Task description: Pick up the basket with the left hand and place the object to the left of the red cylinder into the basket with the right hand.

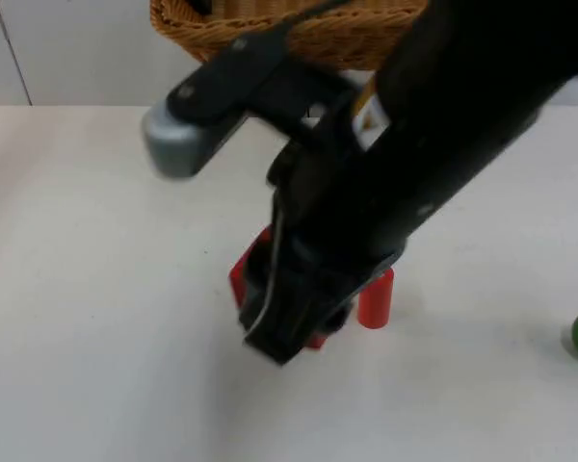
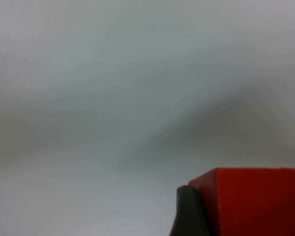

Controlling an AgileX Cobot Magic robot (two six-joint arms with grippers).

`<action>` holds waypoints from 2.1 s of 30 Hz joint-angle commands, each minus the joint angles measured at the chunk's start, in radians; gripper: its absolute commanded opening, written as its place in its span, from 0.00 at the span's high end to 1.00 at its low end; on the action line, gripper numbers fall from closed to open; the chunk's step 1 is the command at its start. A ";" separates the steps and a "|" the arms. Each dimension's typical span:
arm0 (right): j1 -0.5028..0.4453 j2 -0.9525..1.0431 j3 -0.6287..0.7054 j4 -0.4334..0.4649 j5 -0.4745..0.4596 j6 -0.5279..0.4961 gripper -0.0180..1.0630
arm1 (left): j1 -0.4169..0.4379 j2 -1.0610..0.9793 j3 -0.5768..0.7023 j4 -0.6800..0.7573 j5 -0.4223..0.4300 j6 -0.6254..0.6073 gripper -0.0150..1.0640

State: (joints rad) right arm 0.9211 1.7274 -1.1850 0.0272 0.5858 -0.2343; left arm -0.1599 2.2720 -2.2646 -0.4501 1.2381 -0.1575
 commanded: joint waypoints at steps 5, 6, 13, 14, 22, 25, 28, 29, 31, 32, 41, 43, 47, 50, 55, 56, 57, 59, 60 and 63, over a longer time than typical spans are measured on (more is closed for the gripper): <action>-0.109 -0.137 0.010 -0.001 0.083 0.013 0.99 | -0.002 -0.015 -0.001 -0.046 -0.017 -0.004 0.99; -0.132 -0.155 0.010 -0.001 0.083 0.013 0.99 | -0.002 -0.016 0.005 -0.046 -0.017 -0.004 0.99; -0.253 -0.212 -0.033 0.001 0.088 0.013 0.99 | -0.002 -0.005 0.025 -0.056 -0.017 -0.004 0.99; -0.280 -0.212 -0.056 0.001 0.092 0.013 0.99 | -0.002 -0.005 0.032 -0.050 -0.017 -0.004 0.99; -0.430 -0.167 -0.308 -0.002 0.114 0.005 0.99 | -0.002 0.004 0.047 -0.037 -0.017 -0.004 0.99; -0.456 -0.109 -0.392 -0.002 0.143 0.005 0.99 | -0.002 0.004 0.047 -0.040 -0.017 -0.004 0.99; -0.460 0.002 -0.511 -0.003 0.147 -0.019 0.99 | -0.002 0.004 0.047 -0.040 -0.017 -0.004 0.99; -0.460 0.002 -0.511 -0.003 0.147 -0.019 0.99 | -0.002 0.004 0.047 -0.040 -0.017 -0.004 0.99; -0.460 0.096 -0.599 0.001 0.150 -0.021 0.99 | -0.002 0.004 0.047 -0.040 -0.017 -0.004 0.99; -0.460 0.136 -0.641 0.001 0.150 -0.021 0.99 | -0.002 0.004 0.047 -0.040 -0.017 -0.004 0.99; -0.460 0.365 -0.764 -0.003 0.123 -0.018 0.97 | -0.002 0.004 0.047 -0.040 -0.017 -0.001 0.99; -0.460 0.398 -0.764 0.001 0.107 -0.018 0.84 | -0.002 0.004 0.047 -0.040 -0.017 0.001 0.99; -0.460 0.402 -0.764 0.004 0.105 -0.003 0.46 | -0.002 0.008 0.047 -0.040 -0.017 0.003 0.99; -0.460 0.385 -0.764 0.002 0.107 0.009 0.12 | -0.002 0.012 0.047 -0.044 -0.017 0.003 0.99; -0.460 0.298 -0.764 -0.002 0.128 0.007 0.01 | -0.002 0.012 0.047 -0.044 -0.017 0.003 0.99; -0.460 0.262 -0.764 -0.002 0.139 0.009 0.01 | -0.002 0.012 0.047 -0.044 -0.017 0.005 0.99; -0.460 0.230 -0.764 -0.005 0.151 0.009 0.01 | -0.002 0.012 0.047 -0.044 -0.017 0.007 0.99; -0.460 0.188 -0.764 -0.010 0.169 0.009 0.01 | -0.002 0.012 0.047 -0.044 -0.017 0.012 0.99; -0.460 0.146 -0.764 -0.020 0.191 0.014 0.01 | -0.002 0.012 0.047 -0.042 -0.017 0.016 0.99; -0.460 0.028 -0.764 -0.027 0.268 0.045 0.01 | -0.002 0.012 0.047 -0.040 -0.017 0.024 0.99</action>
State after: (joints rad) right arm 0.4652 1.8457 -1.9425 0.0078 0.7873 -0.2091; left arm -0.1599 2.2906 -2.2138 -0.4457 1.2366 -0.1398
